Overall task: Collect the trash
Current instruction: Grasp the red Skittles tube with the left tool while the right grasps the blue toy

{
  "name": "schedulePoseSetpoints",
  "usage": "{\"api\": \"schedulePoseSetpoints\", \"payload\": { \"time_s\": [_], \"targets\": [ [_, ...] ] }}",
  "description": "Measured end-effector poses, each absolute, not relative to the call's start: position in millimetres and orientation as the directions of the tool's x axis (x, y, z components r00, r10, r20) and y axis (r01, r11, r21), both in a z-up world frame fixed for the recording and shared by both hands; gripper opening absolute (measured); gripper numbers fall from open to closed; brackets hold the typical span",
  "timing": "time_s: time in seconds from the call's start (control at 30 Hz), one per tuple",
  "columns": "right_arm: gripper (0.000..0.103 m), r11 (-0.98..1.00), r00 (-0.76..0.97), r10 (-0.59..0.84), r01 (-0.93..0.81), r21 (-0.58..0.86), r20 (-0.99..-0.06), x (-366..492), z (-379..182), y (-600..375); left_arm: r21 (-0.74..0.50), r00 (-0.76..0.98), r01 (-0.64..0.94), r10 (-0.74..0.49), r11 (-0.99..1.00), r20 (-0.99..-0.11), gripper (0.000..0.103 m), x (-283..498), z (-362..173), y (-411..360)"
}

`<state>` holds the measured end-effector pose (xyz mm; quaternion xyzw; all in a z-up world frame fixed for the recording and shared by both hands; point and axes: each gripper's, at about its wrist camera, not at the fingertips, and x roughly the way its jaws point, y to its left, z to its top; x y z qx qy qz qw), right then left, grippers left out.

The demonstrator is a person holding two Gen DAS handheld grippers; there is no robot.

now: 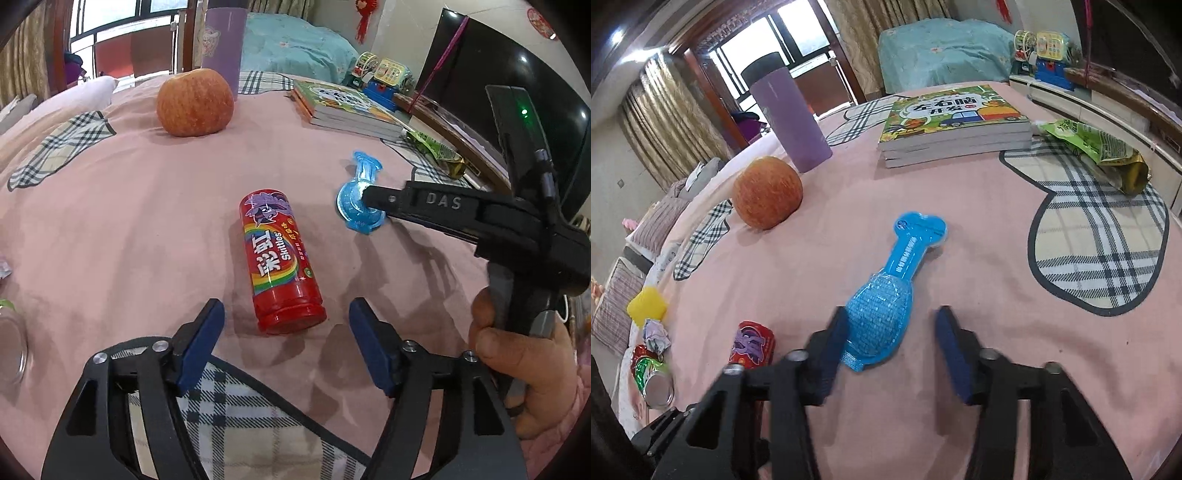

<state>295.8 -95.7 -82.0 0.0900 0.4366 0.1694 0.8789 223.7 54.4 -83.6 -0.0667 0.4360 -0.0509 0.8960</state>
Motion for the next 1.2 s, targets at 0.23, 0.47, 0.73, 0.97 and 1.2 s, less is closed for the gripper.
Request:
{"api": "schedulePoseSetpoints", "payload": {
  "time_s": [0.23,0.47,0.73,0.97,1.2],
  "targets": [
    [0.000,0.911,0.558,0.412,-0.224,0.348,-0.721,281.3,-74.7,-116.5,-0.172,0.625,-0.006,-0.130,0.985,-0.770,0.072,226.4,-78.8,61.2],
    [0.009,0.892,0.528,0.443,-0.177,0.416,-0.724,283.3,-85.1,-130.1,-0.111,0.617,-0.011,-0.081,0.994,-0.783,0.039,238.2,-86.3,57.4],
    [0.048,0.890,0.539,0.449,-0.193,0.414,-0.713,289.2,-79.5,-103.1,-0.177,0.621,-0.020,-0.127,0.984,-0.773,0.034,228.5,-83.7,81.6],
    [0.059,0.949,0.571,0.314,-0.190,0.250,-0.759,302.3,-82.2,-67.6,-0.176,0.630,-0.016,-0.127,0.984,-0.767,0.034,225.8,-85.8,81.8],
    [0.044,0.957,0.587,0.286,-0.206,0.203,-0.757,291.6,-79.9,-80.5,-0.179,0.629,-0.003,-0.137,0.984,-0.765,0.034,222.6,-83.2,76.8]
  ]
}}
